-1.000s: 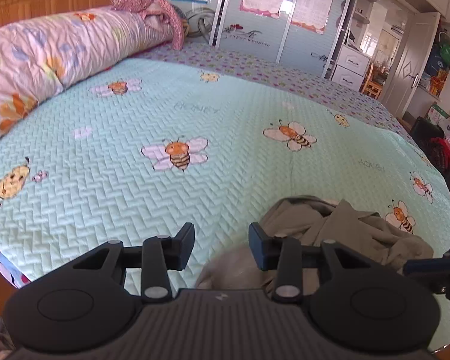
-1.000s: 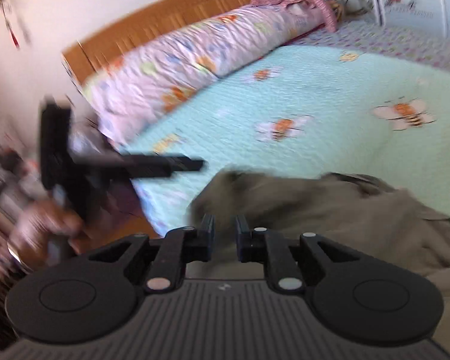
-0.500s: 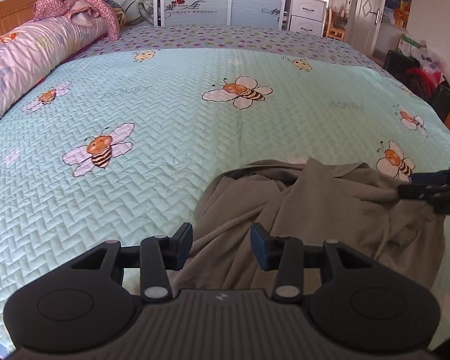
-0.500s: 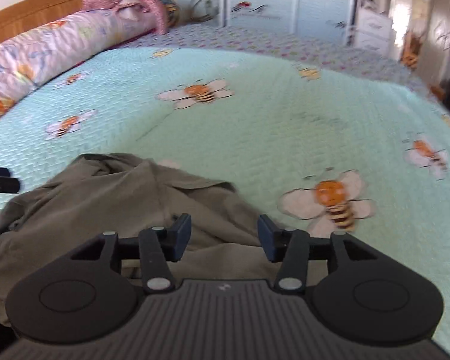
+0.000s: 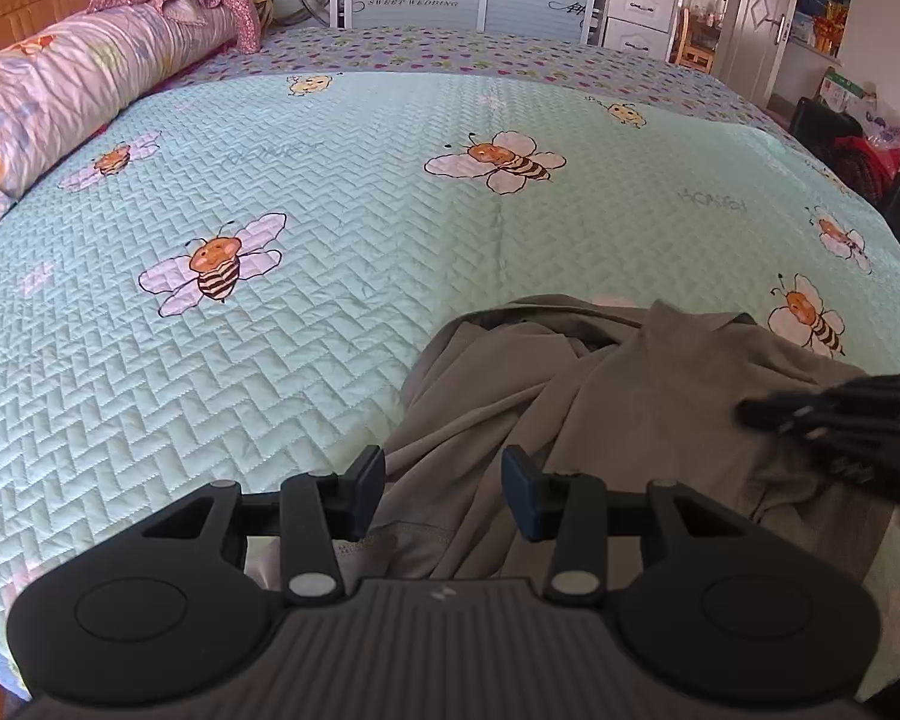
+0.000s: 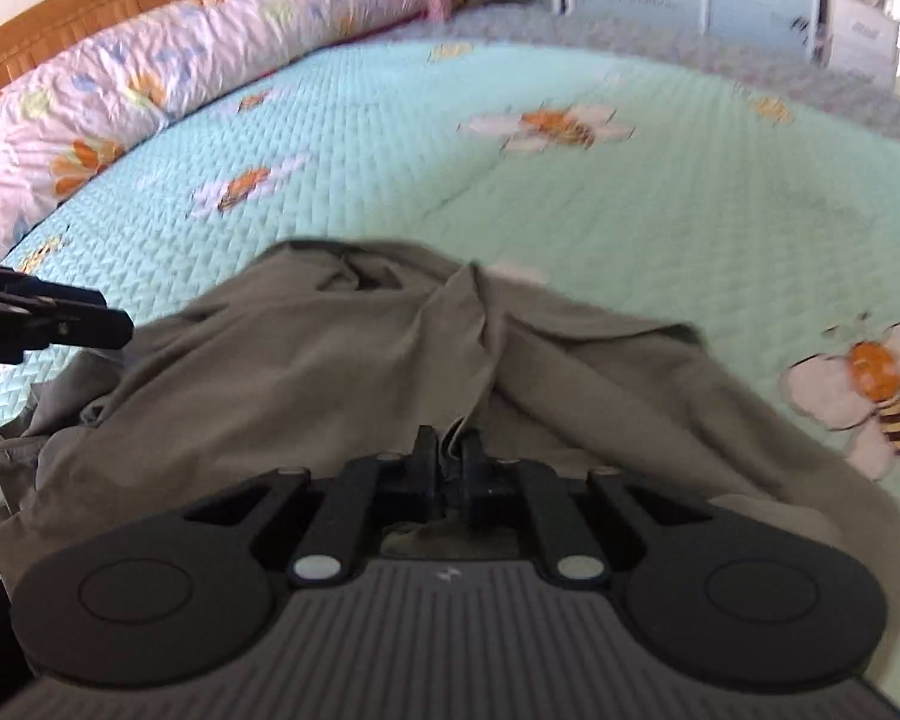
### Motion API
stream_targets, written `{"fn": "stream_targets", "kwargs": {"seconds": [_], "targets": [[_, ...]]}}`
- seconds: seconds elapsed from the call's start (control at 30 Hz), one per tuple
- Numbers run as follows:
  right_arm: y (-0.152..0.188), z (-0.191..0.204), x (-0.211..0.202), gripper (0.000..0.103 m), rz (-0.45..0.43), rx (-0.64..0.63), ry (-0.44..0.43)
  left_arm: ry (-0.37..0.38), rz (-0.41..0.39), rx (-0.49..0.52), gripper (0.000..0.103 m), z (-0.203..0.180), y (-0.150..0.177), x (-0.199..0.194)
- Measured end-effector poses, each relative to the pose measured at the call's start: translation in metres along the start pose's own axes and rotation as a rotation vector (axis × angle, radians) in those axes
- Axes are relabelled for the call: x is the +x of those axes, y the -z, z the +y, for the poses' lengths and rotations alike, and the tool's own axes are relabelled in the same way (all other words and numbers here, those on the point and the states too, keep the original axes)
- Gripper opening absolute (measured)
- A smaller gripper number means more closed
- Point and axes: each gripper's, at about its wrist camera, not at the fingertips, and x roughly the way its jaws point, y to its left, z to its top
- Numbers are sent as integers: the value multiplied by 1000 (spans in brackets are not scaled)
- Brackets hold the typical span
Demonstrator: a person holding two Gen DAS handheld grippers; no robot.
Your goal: Fold clothes
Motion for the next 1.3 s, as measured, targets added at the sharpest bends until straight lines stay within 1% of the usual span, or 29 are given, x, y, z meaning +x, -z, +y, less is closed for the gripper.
{"fn": "stream_targets", "kwargs": {"seconds": [0.13,0.23,0.3,0.37,0.4,0.47,0.53,0.57,0.6,0.67,0.7,0.77,0.8,0.83,0.87,0.9,0.93,1.0,1.07,1.1,1.13,1.17,1.2,1.23,1.27,1.3], "targets": [[-3,-21,-61,8,-131,97,58,-8,4,-4,47,-9,-1,-7],[-8,-43,-113,7,-234,167,96,-38,10,13,47,-19,-2,-11],[-11,-58,-145,7,-309,188,155,-57,5,35,47,-27,-4,-13],[-12,-74,-175,7,-376,208,244,-75,-7,63,47,-36,-5,-14],[-10,-83,-189,7,-409,213,311,-85,-13,77,47,-41,-6,-15],[-2,-103,-207,7,-446,214,475,-99,-22,107,50,-51,-8,-15],[6,-124,-223,8,-468,217,646,-91,-23,125,51,-58,-10,-12],[12,-141,-216,11,-390,232,774,-85,-20,130,51,-62,-11,-10],[18,-157,-208,11,-308,247,898,-79,-17,134,51,-65,-12,-7],[34,-181,-191,14,-144,302,1087,-81,-13,150,51,-71,-14,-2],[40,-183,-189,14,-129,329,1083,-87,-8,157,51,-73,-15,1],[47,-166,-193,15,-203,340,942,-101,2,171,51,-77,-16,8],[47,-152,-190,21,-228,326,842,-108,7,177,51,-79,-16,11],[43,-137,-181,28,-214,299,738,-115,12,184,51,-81,-17,15],[38,-123,-170,44,-199,272,631,-122,17,191,51,-83,-17,18],[35,-107,-156,51,-173,242,521,-125,20,189,51,-82,-18,19],[32,-93,-141,51,-148,216,434,-127,22,187,51,-82,-18,20],[28,-65,-107,51,-66,168,285,-140,23,190,51,-81,-19,21],[29,-41,-74,51,6,137,211,-156,23,193,51,-80,-20,22],[31,-28,-60,51,30,116,205,-159,25,193,51,-79,-20,22],[29,-19,-50,50,45,99,217,-161,27,192,51,-79,-21,22],[29,-14,-42,49,50,86,233,-160,30,189,51,-78,-22,22],[29,-9,-34,40,55,76,247,-160,32,186,51,-78,-23,22],[30,-10,-34,29,59,86,243,-160,31,187,51,-78,-23,22],[32,-11,-35,4,60,99,237,-160,30,187,51,-78,-24,22],[35,-16,-39,1,51,129,223,-160,28,188,52,-78,-25,22]]}}
